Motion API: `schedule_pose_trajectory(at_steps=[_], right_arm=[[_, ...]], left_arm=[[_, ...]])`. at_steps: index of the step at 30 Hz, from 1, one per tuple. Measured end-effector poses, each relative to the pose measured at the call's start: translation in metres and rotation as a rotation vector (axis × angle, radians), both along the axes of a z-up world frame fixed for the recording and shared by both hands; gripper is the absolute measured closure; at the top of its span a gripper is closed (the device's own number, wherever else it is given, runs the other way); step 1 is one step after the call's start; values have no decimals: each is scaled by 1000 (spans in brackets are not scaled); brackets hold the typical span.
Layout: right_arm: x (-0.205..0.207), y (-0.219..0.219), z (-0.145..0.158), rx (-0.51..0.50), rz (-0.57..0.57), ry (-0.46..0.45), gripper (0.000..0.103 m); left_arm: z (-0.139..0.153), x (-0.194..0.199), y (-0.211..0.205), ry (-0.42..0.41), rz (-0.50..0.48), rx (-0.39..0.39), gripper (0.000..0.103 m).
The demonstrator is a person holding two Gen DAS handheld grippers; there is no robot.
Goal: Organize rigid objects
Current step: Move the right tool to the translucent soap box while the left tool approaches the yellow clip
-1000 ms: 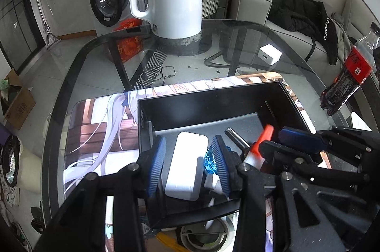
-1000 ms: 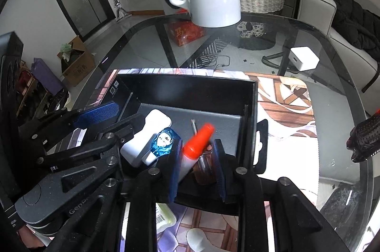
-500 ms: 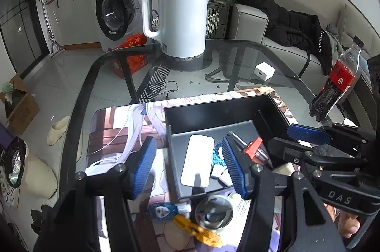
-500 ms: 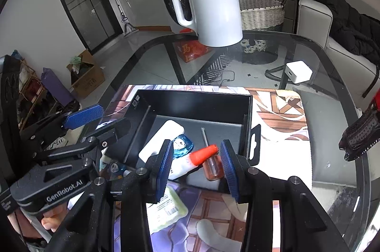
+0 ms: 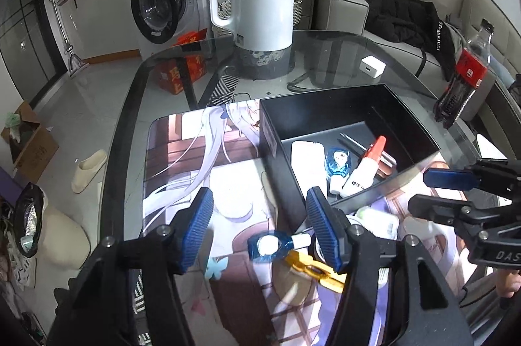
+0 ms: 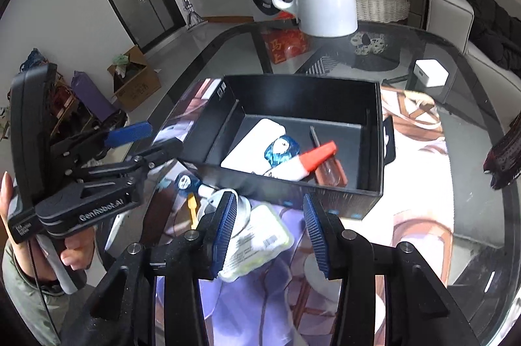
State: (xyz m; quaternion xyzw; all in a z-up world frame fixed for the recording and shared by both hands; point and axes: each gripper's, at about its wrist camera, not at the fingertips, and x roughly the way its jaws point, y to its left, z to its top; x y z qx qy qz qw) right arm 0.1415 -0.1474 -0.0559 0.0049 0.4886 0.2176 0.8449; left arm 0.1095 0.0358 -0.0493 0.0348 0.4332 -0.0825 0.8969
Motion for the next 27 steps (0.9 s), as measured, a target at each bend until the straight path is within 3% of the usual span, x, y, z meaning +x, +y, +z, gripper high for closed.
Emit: schedule_pose_trajectory(at_steps=[7,14,19,21,24,27], right_arm=[[0,2,-30,-34,10,89,59],[8,9,-51,-65,-3,149,59],[9,12,-55,-77,-6,150,56],[11,15,-56,-77,-7,151,54],[13,16,-57,-76,-8,153,54],[15,15,-57,-69,-4,159,53]], left_arm=[[-10,-13,5,42,-41,42,43],[-40,-5,-1,113,-89,89,43],[-46,-3,-12,107,-132,113,43],[-52,-2,-17,146,-159,111,44],[-60,-6,-24,148,-183,166,45],[-59,-6,-21,184,-196,121,60]])
